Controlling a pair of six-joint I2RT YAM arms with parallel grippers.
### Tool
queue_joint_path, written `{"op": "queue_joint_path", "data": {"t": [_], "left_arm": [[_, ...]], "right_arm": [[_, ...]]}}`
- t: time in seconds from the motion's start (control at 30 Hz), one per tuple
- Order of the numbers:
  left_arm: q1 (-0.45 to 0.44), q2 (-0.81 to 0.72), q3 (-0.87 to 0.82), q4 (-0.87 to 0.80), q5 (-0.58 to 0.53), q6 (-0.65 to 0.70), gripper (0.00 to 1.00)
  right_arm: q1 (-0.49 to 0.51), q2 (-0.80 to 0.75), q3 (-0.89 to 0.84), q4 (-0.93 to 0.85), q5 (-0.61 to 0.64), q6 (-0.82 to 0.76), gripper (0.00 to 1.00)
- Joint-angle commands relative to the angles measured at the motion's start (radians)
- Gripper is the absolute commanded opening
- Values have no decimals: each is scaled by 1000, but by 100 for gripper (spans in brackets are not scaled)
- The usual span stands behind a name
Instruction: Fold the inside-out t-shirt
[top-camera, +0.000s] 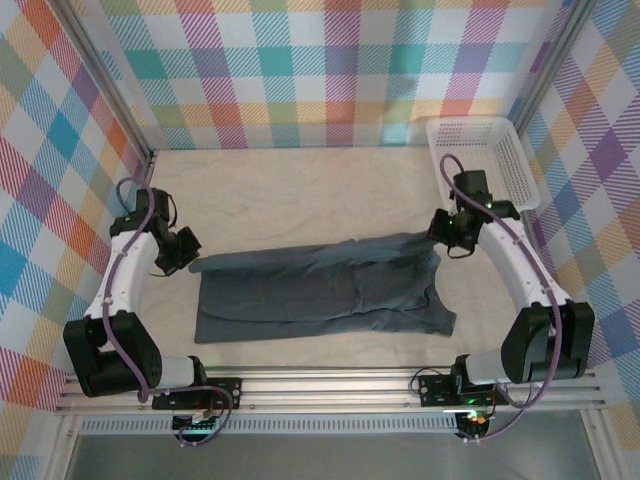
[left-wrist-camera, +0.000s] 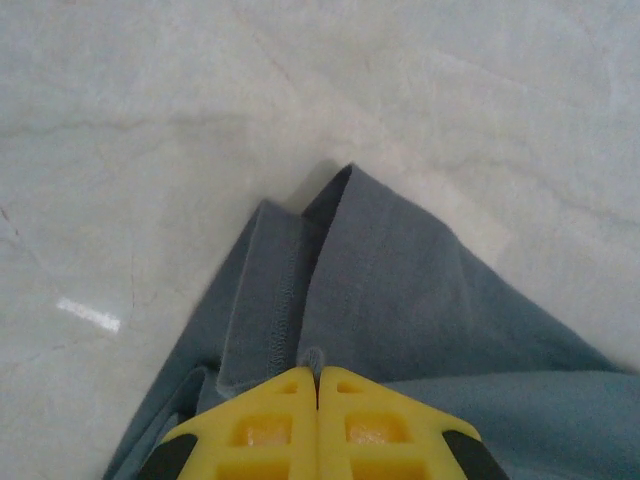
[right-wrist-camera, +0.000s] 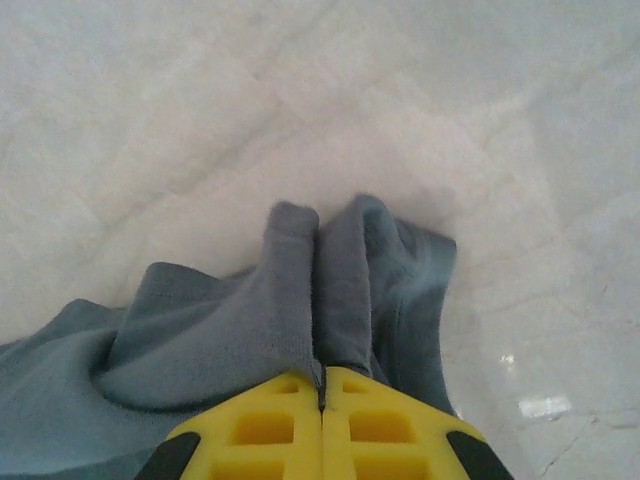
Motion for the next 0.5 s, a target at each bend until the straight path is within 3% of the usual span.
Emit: {"op": "queue_joint_path", "data": {"t": [0.0, 0.1, 0.2, 0.27, 0.33, 0.47], "left_arm": [[15, 0, -79, 2, 27, -16, 0], [14, -17, -150, 33, 1, -33, 0], [15, -31, -176, 77, -15, -36, 25], [15, -39, -160, 87, -12, -34, 39], [14, -59, -130, 85, -34, -31, 46], [3, -97, -77, 99, -19, -4, 50]], "right_arm": [[-4, 8, -124, 10, -14, 75, 0], [-5, -3, -208, 31, -43, 94, 7], [-4, -12, -201, 16, -73, 83, 32], [-5, -25, -156, -15, -61, 80, 44], [-5, -42, -101, -30, -45, 83, 47], [11, -15, -38, 26, -50, 77, 53]]}}
